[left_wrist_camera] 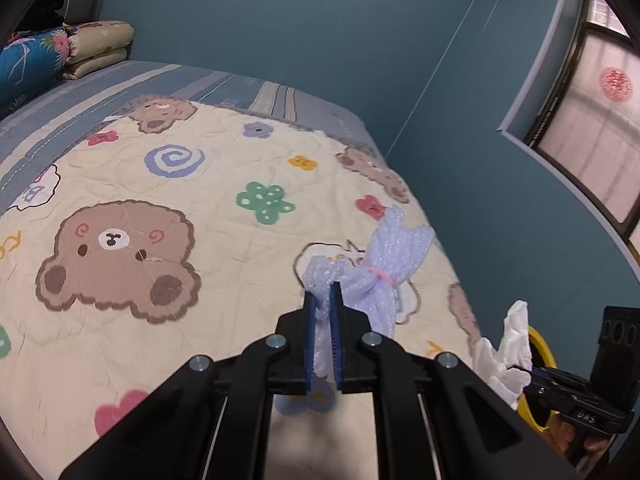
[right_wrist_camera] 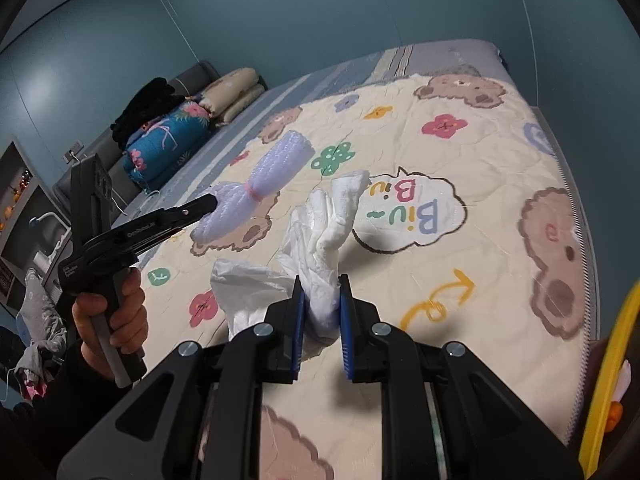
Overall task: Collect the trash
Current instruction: 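Carry the lavender mesh and white tissue over the bin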
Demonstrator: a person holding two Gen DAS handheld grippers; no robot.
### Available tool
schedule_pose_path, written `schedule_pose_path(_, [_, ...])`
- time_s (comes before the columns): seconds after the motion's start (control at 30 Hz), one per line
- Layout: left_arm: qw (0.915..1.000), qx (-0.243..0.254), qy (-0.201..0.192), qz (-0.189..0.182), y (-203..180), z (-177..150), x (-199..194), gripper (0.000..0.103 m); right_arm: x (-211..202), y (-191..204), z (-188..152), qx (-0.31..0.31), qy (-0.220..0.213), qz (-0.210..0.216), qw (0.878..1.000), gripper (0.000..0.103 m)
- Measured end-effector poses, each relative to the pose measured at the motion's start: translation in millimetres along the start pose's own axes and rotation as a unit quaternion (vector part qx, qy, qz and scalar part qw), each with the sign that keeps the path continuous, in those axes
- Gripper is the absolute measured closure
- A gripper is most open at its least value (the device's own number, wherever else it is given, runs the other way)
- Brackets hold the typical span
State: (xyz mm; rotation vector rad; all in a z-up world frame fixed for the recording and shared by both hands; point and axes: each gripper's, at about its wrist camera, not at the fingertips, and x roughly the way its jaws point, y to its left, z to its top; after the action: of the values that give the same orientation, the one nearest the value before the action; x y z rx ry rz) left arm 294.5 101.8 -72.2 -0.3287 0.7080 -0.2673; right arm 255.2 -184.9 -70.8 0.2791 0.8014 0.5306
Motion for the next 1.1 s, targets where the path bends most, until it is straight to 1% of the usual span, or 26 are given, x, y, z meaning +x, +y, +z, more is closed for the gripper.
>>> schedule_pose_path(0.07, [0.9999, -0.002, -0.001, -0.011, -8, -7, -11, 0.097, -13, -5, -10, 0.009, -0.006, 0.009, 1.0, 0.088])
schedule_pose_path(0.2, [0.9999, 0.005, -0.004, -0.01, -22, -25, -25, 0.097, -40, -14, -28, 0.026, -0.018, 0.011, 0.999, 0.088])
schedule_pose_path(0.3, [0.9997, 0.009, 0.002, -0.021, -36, -34, -32, 0.097, -60, -24, -38, 0.037, -0.024, 0.001, 0.999, 0.088])
schedule_pose_path(0.4, [0.9991, 0.037, -0.002, -0.021, -61, -40, -45, 0.097, -81, -34, -44, 0.044, -0.036, -0.011, 0.998, 0.088])
schedule_pose_path(0.57, [0.9972, 0.064, -0.01, -0.037, -106, -40, -59, 0.097, -121, -56, -44, 0.061, -0.079, -0.037, 0.994, 0.088])
schedule_pose_path(0.63, [0.9963, 0.074, -0.015, -0.041, -124, -40, -63, 0.097, -139, -66, -42, 0.068, -0.099, -0.052, 0.991, 0.088])
schedule_pose_path(0.73, [0.9938, 0.094, -0.02, -0.056, -155, -40, -65, 0.097, -161, -78, -42, 0.076, -0.12, -0.064, 0.988, 0.088])
schedule_pose_path(0.93, [0.9886, 0.127, -0.03, -0.075, -204, -42, -66, 0.097, -203, -103, -46, 0.095, -0.163, -0.097, 0.977, 0.088])
schedule_pose_path(1.1, [0.9838, 0.152, -0.031, -0.09, -241, -44, -56, 0.097, -233, -122, -48, 0.108, -0.191, -0.126, 0.968, 0.088])
